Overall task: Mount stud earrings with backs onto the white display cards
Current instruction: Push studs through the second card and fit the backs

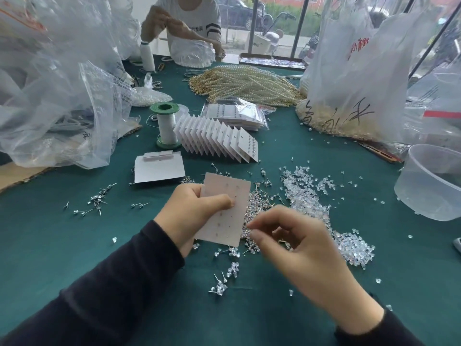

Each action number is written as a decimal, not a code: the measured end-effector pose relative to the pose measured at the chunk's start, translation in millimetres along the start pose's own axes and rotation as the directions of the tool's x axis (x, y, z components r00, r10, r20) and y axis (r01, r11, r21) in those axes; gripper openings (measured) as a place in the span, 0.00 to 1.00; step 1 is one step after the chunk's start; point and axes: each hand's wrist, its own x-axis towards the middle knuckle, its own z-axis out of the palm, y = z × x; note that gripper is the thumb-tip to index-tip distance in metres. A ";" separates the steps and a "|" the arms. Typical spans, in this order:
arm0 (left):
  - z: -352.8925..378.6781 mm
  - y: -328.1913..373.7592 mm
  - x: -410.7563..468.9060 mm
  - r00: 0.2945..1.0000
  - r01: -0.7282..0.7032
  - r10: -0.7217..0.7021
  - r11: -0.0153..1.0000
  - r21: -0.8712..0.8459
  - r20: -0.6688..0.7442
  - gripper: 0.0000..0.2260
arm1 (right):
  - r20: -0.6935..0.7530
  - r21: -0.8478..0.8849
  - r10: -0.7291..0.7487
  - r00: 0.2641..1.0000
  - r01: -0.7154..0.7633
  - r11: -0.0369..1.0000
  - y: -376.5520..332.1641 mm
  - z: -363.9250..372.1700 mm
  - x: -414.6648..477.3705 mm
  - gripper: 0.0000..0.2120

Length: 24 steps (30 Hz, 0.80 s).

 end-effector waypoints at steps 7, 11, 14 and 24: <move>-2.2 0.7 3.9 0.996 -0.023 0.021 1.000 -0.014 -0.083 0.05 | 0.399 -0.462 -0.101 0.911 0.295 0.836 7.4 13.4 -6.8 0.05; -2.4 0.3 3.6 0.997 -0.042 0.044 0.999 0.018 -0.071 0.06 | 0.381 -0.534 -0.135 0.915 0.336 0.776 7.1 15.9 -5.9 0.03; -1.1 -0.8 2.9 0.997 -0.053 0.056 0.998 0.039 -0.059 0.08 | 0.377 -0.555 -0.173 0.910 0.372 0.744 4.7 20.1 -5.9 0.01; 1.6 -5.7 1.4 0.998 -0.052 0.055 0.995 0.079 -0.034 0.05 | -0.148 -0.071 0.027 0.989 -0.038 0.997 2.7 0.4 3.5 0.08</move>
